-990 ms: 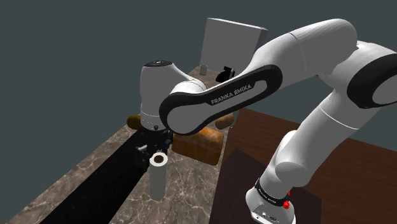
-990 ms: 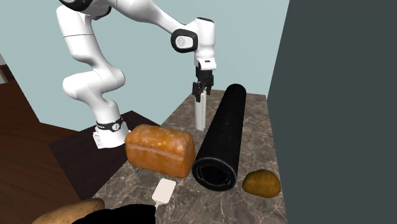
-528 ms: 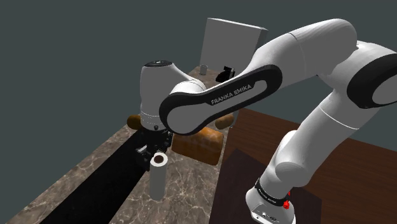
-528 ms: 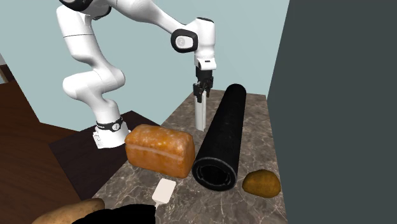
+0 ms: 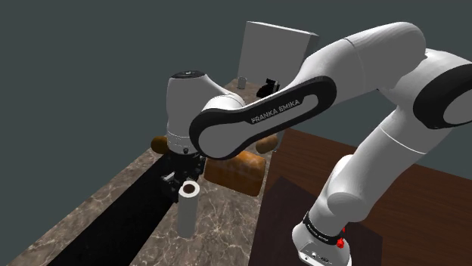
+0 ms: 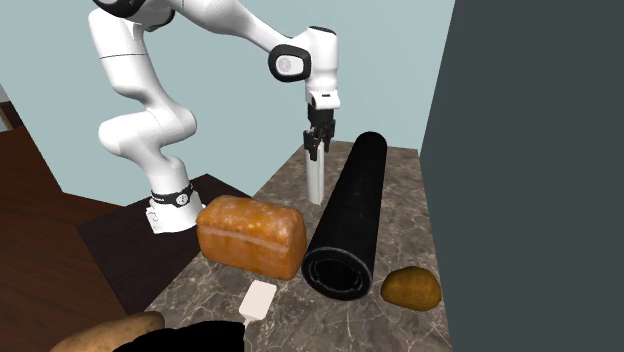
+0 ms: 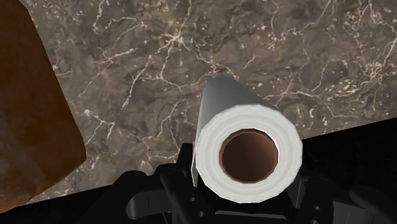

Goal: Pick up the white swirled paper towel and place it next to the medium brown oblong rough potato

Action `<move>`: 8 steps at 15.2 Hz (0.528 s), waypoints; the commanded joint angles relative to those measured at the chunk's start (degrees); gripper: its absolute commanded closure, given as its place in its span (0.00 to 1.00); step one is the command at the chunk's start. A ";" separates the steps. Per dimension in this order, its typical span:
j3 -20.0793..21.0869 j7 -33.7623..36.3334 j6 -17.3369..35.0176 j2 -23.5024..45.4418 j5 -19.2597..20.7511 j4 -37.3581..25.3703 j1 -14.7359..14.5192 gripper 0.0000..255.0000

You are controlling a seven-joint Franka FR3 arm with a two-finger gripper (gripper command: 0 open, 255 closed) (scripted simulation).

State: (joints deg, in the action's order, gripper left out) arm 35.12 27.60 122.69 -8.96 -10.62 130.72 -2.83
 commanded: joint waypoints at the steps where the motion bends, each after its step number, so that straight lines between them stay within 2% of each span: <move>1: -0.18 -0.16 -1.25 -0.57 -0.23 -0.73 -0.01 1.00; 8: -1.04 -0.63 -6.90 -2.93 -0.97 -4.25 0.00 1.00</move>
State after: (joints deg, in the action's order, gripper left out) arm 34.18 27.00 116.59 -11.49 -11.44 126.88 -2.79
